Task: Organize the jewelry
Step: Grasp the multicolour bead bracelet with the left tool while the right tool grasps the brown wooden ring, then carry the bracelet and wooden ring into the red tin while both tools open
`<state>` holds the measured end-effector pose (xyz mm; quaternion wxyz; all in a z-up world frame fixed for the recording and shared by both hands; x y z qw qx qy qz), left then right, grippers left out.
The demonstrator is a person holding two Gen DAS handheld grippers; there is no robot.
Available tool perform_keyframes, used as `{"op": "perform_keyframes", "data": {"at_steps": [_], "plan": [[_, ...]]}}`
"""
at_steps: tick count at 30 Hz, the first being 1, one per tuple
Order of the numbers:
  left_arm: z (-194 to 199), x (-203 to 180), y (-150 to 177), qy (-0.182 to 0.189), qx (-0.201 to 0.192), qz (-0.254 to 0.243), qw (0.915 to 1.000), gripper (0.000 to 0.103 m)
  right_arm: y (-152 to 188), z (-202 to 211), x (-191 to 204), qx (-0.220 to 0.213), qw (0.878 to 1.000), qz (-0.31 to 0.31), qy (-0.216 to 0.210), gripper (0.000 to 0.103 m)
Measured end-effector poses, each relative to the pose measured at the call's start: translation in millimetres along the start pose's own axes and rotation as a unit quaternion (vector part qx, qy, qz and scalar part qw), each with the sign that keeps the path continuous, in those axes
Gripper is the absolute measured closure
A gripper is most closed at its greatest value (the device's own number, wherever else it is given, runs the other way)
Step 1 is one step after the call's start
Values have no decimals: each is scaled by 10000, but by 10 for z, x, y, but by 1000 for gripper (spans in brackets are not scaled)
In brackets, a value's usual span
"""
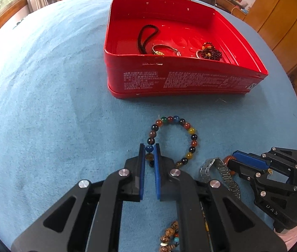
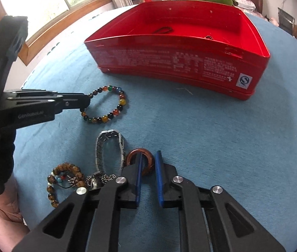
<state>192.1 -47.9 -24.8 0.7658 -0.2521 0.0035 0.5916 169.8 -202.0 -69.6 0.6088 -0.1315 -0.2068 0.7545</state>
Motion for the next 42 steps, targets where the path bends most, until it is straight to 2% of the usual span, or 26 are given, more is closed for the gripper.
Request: {"op": "perform_keyframes", "data": {"at_steps": [6,12,24,30,37,42], "plan": [[14,20,-14,78,-60,22,9999,97,-28,62,-119,-48,9994,-293,-193,95],[228,-37,-22,210,-372,-44,9991,97,-71,251,-256,-327,9977,-530,-274,95],[625,-190,-8,499,-821,-183,9952,97,-160,417,-389,-495,9953,-731,-399,95],[833,-244,-28,513,-1027,-242,9931,97,-261,556,-420,-610,9948,-717,-390,95],[1016,-274,-207,528,-1203,-262,9910,97,-513,696,-428,-740,9940,-689,-423,95],[1123,-297,-530,583,-1360,-202,9888,97,-822,709,-518,-818,9922,-829,-455,95]]}}
Point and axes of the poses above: each gripper's, at about its wrist camera, not at the fingertips, and z roughly against the way its jaws point, x to its left, y to its underside, the point moved 4 cm from there along -z, roughly the way its jaws point, and after that the axes turned 10 degrees about y, right-handed, at the moved point
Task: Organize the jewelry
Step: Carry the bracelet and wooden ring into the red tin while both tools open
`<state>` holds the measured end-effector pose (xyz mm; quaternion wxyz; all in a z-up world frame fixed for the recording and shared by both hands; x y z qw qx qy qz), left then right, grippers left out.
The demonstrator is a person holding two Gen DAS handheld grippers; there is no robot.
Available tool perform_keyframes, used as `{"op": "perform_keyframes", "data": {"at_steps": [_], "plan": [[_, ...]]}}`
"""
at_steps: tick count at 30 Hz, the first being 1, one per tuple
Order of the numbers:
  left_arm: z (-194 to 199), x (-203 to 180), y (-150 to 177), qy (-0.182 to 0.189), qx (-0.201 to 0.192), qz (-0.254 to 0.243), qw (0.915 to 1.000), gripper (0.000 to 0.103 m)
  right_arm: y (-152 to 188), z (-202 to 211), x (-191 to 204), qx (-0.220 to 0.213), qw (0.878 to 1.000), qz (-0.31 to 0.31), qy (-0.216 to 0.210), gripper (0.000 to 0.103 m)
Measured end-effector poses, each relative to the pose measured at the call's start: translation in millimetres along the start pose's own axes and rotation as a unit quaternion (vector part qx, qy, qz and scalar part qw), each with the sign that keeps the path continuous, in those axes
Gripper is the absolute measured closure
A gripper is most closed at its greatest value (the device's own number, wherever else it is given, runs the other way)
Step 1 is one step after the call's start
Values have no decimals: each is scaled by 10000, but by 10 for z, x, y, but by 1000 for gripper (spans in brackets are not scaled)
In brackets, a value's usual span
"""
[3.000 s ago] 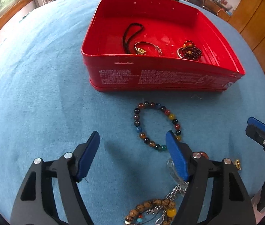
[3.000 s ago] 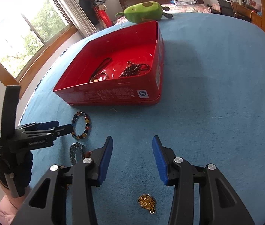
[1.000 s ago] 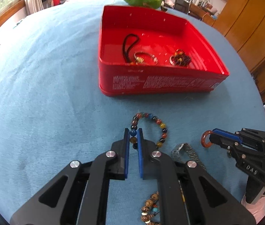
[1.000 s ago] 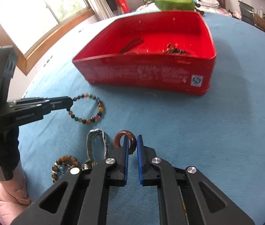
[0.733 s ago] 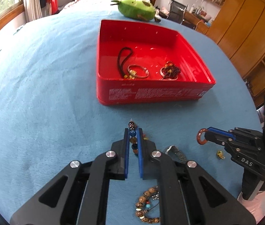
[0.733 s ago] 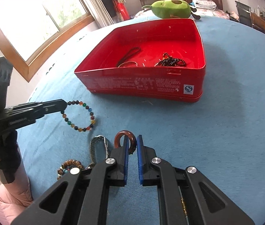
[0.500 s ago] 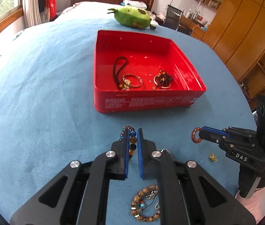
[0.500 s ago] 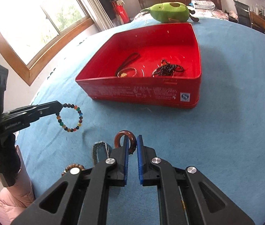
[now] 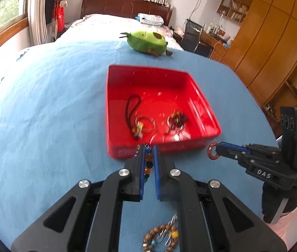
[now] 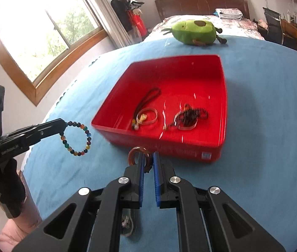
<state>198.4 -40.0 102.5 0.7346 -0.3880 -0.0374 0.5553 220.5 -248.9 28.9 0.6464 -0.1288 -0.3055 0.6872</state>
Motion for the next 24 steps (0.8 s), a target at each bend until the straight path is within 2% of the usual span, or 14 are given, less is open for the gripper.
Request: {"op": "perform_keyframes", "data": {"at_steps": [4,10,23,24], "plan": [[-94,6,-265,21,-125,54,9999,97,-250,-135,-66,-29,9998,-130,115,95],[-478,89,-550,75,-99,158,9998,97,-505,-497,-177,130,9992,-304,208,95],[-1226,267,-773,195,272,312,9990,96,-764,-1065,-252,408,9979,-408,306,95],[-1271,273,-781,229,328,318,9987,94,-785,-1090,-249,370,9981,-400,292,92]]}}
Point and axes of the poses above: each gripper's, at about its wrist camera, not at the fingertips, and z roughly against the way its jaws point, x to its left, y to its underside, the point moved 4 cm from there along -z, roughly the way its jaws point, and after that the axes turned 10 degrees about y, right-handed, at the moved point
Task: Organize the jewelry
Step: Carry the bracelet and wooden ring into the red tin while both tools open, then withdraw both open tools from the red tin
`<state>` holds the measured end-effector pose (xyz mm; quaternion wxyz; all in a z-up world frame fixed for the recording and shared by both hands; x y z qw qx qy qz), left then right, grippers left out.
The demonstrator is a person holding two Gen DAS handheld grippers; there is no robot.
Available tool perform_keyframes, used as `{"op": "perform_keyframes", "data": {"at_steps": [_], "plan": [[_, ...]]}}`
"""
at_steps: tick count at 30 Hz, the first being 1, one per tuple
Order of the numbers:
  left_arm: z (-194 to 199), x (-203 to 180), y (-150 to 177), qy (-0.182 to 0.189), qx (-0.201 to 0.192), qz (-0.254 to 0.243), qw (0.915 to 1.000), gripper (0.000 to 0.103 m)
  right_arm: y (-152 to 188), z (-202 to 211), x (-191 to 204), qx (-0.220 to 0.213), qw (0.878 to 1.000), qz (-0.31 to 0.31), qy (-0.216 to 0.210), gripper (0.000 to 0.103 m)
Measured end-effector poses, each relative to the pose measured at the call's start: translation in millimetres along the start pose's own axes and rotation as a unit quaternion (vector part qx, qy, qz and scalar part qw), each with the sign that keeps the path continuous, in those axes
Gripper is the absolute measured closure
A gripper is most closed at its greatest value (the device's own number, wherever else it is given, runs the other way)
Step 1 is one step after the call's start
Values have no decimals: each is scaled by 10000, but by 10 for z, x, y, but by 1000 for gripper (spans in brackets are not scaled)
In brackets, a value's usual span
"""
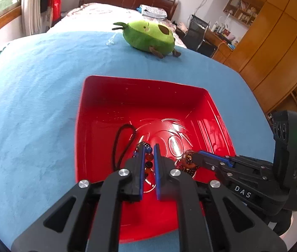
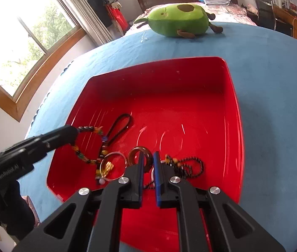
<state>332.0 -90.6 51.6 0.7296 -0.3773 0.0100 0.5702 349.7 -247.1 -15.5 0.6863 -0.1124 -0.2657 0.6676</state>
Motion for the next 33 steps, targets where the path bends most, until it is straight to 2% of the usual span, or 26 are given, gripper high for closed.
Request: {"op": "perform_keyframes", "data": {"at_steps": [1,2,3,5,11,18,28,33], "plan": [[-29,17,1,12,40,28,10000,92,-7,4,3,-61,10000,-11,-16,90],[-47,31,5,9,76,47,10000,84,-7,10,-7,-127,9999,-25,25,84],[-51,47,7,8,90,48,9999,73,-4,16,-14,-142,9999,-9,70,84],[-7,40,19,-10,36,33,10000,67,17,68,-32,-182,9998,-15,49,84],[253,-94,112,-56,-102,-67,9999,67,45,295,-52,-365,9993,-36,30,84],[540,-220,350,-161,-141,-159,9996,59,151,496,0,-399,9992,51,-1,84],[814,-188,954,-361,150,-124,9992,55,717,690,-6,-104,9997,210,8,83],[894,-148,1219,-457,198,-122,9987,52,1007,811,-27,-92,9997,221,19,82]]}}
Point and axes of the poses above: each gripper's, at about its wrist camera, not at the fingertips, and z roughly against the way its jaws point, x to its left, y to its underside, the point moved 4 cm from there along -z, roughly the way its jaws point, and after that the axes turned 10 degrees about y, right-handed, at the moved point
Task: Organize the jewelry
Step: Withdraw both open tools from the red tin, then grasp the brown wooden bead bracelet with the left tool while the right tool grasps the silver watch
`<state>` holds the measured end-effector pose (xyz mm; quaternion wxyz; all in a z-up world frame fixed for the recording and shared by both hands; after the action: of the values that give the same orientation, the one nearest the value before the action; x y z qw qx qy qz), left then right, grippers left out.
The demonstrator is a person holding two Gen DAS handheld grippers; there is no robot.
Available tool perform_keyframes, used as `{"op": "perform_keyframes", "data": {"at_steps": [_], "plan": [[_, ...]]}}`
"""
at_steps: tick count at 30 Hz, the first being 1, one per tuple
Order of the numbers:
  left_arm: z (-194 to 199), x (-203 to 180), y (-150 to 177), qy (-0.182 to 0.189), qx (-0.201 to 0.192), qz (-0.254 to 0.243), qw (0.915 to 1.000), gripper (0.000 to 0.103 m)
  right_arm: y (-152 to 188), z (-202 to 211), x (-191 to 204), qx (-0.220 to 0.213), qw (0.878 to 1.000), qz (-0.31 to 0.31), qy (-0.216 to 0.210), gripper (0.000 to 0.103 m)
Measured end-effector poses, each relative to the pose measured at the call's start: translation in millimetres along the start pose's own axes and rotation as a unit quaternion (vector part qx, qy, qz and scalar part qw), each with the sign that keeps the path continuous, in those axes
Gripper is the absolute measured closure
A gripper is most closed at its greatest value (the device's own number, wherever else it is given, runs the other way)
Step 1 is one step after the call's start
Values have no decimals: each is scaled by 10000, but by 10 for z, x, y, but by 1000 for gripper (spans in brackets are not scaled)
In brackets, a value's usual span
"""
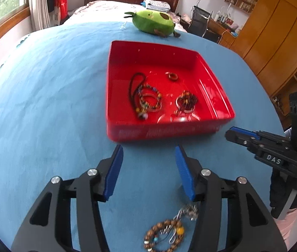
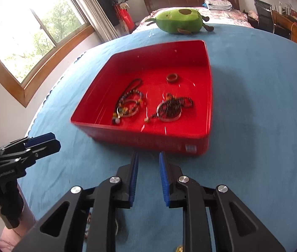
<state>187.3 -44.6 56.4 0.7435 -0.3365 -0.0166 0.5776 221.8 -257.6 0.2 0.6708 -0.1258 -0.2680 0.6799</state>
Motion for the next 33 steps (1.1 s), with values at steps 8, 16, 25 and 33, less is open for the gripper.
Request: {"op": "perform_keyframes", "data": {"at_steps": [8,16,25,33], "plan": [[34,49,426,-88,114,-100,9998,49,437,99,39,85,9999,67,-93,81],[-63,103,881,-115,448,-139,9988,49,786,99,112,243,9994,122,-228,78],[-102,151,1230,-44,621,-146,9980,49,1023,41,163,430,9986,150,-273,78],[-209,120,1392,10,805,-227,9965,51,1082,27,183,502,9981,132,-317,77]]}}
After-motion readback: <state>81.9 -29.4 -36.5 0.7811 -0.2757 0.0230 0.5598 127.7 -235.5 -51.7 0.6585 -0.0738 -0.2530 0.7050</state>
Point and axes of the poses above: each gripper's, at about its wrist camera, not at the fingertips, and z roughly against the way its jaws point, x to its left, y to its underside, the point moved 4 cm from there along -z, roughly the way its jaws point, and after that the axes turned 10 degrees about y, right-handed, at the moved point
